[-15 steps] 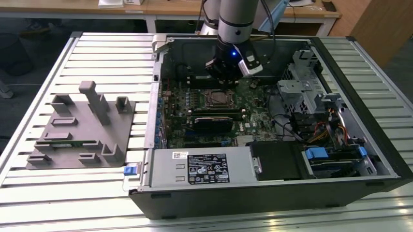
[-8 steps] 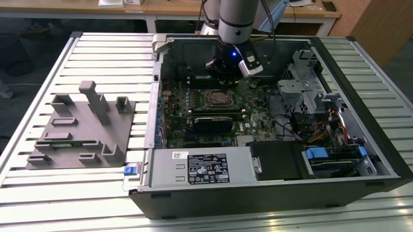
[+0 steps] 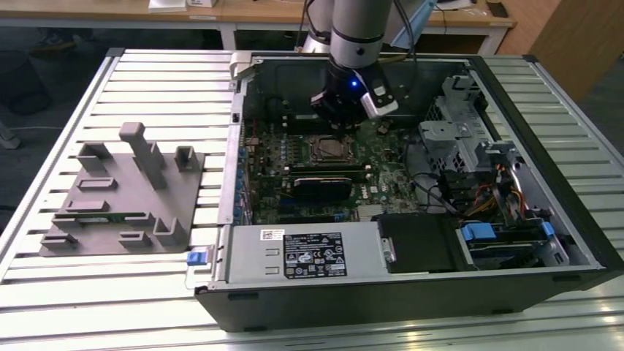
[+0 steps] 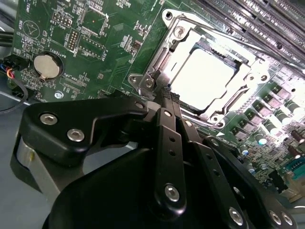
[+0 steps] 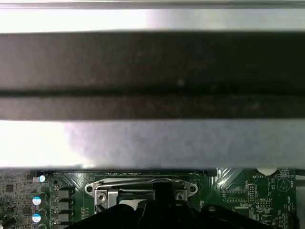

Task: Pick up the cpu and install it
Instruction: 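Install the second cpu locking lever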

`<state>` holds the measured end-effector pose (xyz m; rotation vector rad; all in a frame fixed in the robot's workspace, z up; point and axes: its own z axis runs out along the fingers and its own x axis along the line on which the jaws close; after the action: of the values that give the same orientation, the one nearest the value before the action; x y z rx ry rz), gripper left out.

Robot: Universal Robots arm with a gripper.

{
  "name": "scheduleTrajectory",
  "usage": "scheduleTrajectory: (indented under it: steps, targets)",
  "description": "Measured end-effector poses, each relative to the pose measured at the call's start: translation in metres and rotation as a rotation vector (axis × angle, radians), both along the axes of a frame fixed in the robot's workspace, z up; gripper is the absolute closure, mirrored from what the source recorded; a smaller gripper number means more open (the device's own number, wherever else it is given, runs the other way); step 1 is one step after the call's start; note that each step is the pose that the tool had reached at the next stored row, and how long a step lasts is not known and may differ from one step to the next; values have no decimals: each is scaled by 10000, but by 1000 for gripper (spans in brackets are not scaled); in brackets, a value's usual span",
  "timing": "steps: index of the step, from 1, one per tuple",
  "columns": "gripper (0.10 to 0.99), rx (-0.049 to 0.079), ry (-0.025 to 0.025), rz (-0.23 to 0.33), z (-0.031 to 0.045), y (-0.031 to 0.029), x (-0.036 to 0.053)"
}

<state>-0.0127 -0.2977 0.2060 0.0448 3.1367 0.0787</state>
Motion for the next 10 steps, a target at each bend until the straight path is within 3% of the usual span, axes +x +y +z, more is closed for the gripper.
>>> scheduleTrajectory:
  steps: [4,10]
  targets:
    - [980,-2,0,-1,13,-14,0]
    - [980,-2,0,0,265,-15,0]
